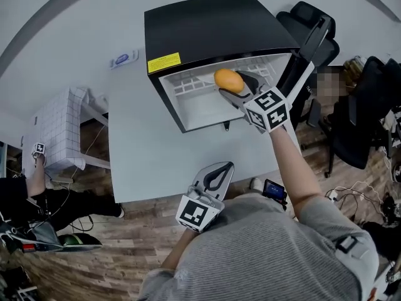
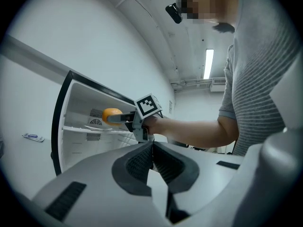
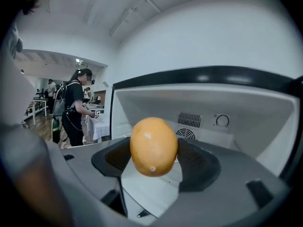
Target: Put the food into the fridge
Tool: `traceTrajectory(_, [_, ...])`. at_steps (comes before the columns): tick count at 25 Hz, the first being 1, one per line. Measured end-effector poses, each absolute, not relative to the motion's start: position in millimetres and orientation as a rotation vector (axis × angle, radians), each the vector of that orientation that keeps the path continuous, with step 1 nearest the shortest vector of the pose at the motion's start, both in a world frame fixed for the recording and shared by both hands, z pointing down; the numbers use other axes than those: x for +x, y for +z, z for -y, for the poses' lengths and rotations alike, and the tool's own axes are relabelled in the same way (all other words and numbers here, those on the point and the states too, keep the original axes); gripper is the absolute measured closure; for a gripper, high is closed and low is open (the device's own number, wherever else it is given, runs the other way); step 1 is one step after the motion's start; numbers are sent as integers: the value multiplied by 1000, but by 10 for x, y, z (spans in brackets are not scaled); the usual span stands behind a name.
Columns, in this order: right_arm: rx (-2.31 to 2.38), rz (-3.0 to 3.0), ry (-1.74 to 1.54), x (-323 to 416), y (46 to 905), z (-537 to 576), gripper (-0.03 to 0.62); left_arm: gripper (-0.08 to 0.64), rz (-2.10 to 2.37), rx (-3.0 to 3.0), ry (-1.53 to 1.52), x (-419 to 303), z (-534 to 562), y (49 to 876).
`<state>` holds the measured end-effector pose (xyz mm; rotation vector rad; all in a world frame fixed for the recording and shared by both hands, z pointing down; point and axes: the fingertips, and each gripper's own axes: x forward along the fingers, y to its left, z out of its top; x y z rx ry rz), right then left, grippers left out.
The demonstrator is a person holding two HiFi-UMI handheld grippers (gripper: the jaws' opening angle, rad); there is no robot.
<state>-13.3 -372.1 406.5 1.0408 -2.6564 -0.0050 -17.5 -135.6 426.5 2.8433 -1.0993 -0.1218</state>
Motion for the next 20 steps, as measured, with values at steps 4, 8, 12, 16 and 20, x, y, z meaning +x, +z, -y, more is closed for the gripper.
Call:
traceTrajectory(4, [1084,2627,19,-180,4130,3987,281,552,1097,2837,-96,-172,1373,4322])
traceTrajectory(8, [1083,2582,18,-277,4200,4249,281,552,1096,2812,-90,-177,1426,4390])
traceTrajectory(12, [1082,2529,-31,-337,4232,4438,281,552,1093,2768,-90,-181,1466,4468])
traceTrajectory(16, [1094,2478,-58,-360,4249,4566,281,552,1093,2733,-105,-195,1508,4519])
traceTrajectory(20, [1081,2429,-98,-410,4301,4618,281,552,1095,2715,-130,-200,1524,4516])
